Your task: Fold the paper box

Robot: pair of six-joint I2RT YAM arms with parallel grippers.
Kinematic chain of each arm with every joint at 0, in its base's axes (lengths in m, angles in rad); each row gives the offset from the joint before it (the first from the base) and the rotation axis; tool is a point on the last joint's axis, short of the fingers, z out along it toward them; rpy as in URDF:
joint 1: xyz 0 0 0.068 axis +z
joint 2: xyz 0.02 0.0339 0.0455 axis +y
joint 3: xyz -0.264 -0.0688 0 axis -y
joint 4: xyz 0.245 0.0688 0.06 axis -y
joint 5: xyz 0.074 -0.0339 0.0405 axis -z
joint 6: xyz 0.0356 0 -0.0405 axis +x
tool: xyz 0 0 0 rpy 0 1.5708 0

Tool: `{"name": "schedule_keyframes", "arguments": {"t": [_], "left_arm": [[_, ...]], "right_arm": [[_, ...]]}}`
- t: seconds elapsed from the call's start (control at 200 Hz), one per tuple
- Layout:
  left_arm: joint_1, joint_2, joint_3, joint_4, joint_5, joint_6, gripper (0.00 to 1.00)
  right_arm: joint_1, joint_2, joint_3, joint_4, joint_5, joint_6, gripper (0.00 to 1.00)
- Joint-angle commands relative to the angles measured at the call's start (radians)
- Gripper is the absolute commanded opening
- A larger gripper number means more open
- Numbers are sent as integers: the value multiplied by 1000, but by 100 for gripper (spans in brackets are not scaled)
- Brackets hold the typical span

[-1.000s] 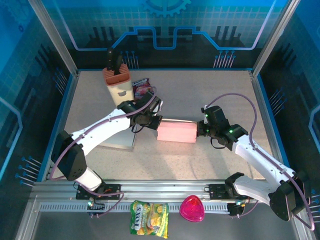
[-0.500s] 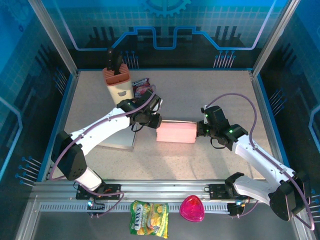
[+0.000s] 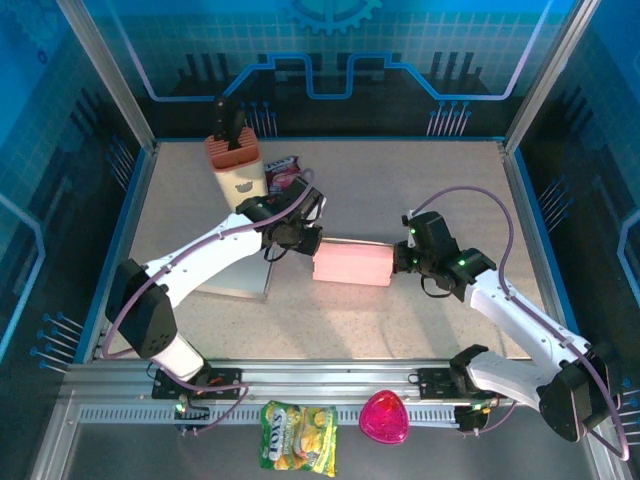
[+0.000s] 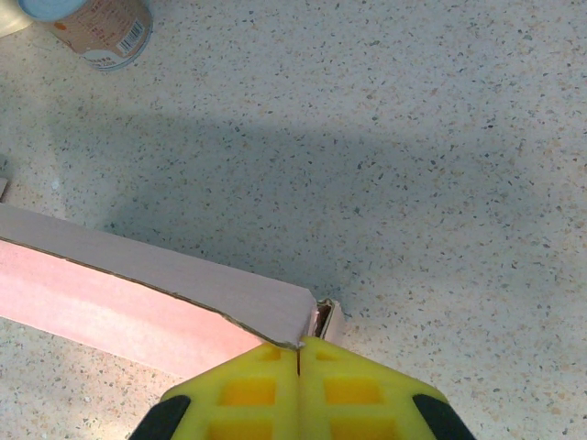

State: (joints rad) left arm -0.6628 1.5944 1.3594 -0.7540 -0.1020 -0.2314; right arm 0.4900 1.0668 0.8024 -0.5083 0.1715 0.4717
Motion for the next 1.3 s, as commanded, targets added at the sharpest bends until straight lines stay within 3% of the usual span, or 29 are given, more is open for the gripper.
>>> {"name": "schedule_keyframes", "arguments": {"t": [0.0, 0.38, 0.88, 1.296], "left_arm": [[8, 9, 25, -2, -22, 21, 20], [8, 7, 49, -28, -1, -10, 0], [8, 87, 161, -206, 85, -78, 0], [19, 121, 231, -293, 75, -88, 0]], "right_arm": [[11, 5, 3, -71, -19, 8, 0], [13, 11, 6, -70, -17, 8, 0], [46, 34, 26, -60, 19, 9, 0], [79, 75, 47, -58, 68, -5, 0]]}}
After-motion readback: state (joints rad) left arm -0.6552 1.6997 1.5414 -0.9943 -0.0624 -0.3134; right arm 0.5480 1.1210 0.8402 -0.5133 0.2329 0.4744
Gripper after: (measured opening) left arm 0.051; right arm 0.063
